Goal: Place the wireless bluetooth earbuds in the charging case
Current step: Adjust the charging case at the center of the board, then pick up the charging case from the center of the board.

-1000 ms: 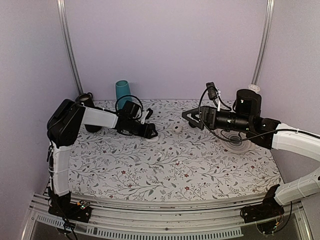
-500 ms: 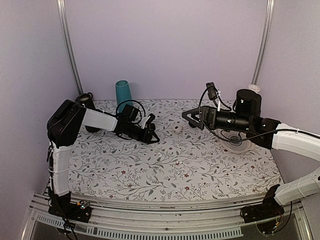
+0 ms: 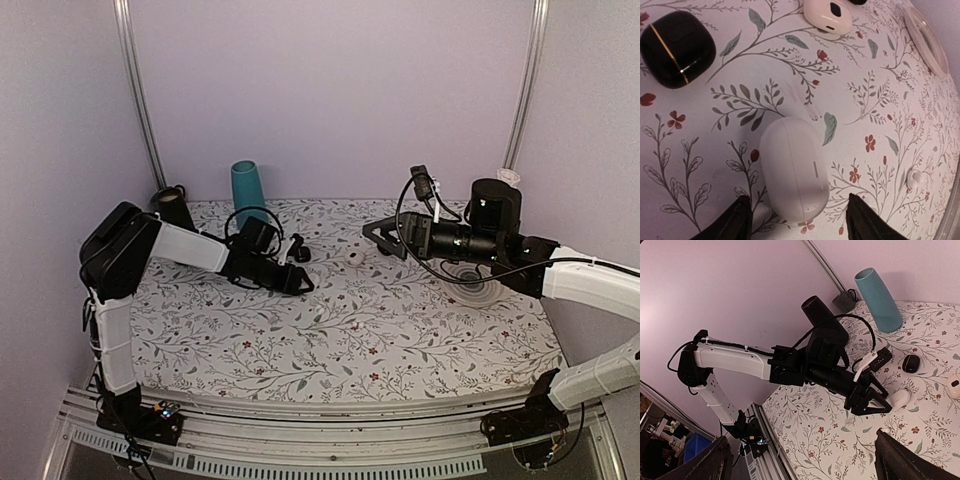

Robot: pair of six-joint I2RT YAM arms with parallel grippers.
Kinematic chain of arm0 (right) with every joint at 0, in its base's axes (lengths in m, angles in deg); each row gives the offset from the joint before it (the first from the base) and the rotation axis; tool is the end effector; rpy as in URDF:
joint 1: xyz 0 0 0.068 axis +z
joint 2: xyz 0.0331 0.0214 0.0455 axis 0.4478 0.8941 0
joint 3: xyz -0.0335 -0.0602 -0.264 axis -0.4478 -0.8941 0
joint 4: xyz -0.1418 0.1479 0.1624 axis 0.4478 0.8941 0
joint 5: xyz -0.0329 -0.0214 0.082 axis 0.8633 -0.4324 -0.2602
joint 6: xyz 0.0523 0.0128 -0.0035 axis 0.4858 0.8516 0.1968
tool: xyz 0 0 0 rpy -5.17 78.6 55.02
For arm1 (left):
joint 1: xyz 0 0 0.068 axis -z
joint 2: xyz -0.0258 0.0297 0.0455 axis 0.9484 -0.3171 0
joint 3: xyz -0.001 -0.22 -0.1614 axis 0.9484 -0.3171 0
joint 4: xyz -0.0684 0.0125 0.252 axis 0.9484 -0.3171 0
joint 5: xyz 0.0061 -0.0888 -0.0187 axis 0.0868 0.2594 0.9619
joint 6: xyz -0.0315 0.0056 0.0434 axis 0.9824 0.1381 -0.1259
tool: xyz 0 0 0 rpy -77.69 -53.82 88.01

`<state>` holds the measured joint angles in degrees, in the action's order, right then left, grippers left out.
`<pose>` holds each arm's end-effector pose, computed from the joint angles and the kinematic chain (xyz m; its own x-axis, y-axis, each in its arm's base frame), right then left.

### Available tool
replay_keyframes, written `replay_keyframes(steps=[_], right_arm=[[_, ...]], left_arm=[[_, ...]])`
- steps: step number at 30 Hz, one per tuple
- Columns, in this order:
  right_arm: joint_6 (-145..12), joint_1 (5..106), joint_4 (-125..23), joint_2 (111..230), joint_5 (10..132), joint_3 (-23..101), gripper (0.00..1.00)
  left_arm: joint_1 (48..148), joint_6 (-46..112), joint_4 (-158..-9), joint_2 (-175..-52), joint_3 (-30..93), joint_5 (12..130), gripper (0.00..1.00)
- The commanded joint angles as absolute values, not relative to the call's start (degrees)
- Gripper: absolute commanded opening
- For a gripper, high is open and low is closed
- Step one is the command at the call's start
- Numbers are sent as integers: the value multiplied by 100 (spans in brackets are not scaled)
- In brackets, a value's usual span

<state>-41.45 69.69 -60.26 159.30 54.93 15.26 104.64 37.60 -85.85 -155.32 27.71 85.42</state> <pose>0.1997 0.2060 0.3269 -0.5806 0.1255 -0.8045 -0.7133 0.3979 0.5769 0.3423 -0.2399 0.1204 -0.8098 0.2209 -0.5435 0.5093 0.7245 -0.4644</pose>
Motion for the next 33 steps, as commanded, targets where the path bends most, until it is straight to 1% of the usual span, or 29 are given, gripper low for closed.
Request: replay_keyframes(steps=[1,4,9,18,21,24,28,30,33], right_arm=[[-4116,6949,-6188,15949,5413,1495,99],[-4114,6941,-6188,15949,5392,1490,99],[-4126,6943,-6172,15924,5395,1480,99],[-4131,6941,-6152,15938,5481,1430,99],[-4131,6947,-6155,15969,5519,1421,99],[-4126,6945,-6114,16074,5631,1432,99],[-4056,6941,-5927,16267,5884,1501,99],[-3998,6946,-5911,16350,5968,1477,99],[-3906,6946,-5900,16512,6024,1472,99]], left_arm=[[10792,3999,-8705,-15317,2843,7363,67],[10990,3984,-8859,-15398,3003,6865,68],[11159,3894,-9095,-15670,3285,6404,66],[11203,3503,-9231,-15919,3473,6038,59],[11217,3302,-9168,-15921,3452,6105,55],[11261,3057,-8987,-15890,3356,6282,47],[11272,2844,-8679,-15789,3171,6478,32],[11272,2729,-8446,-15666,3008,6546,29],[11282,2569,-8027,-15330,2692,6588,28]])
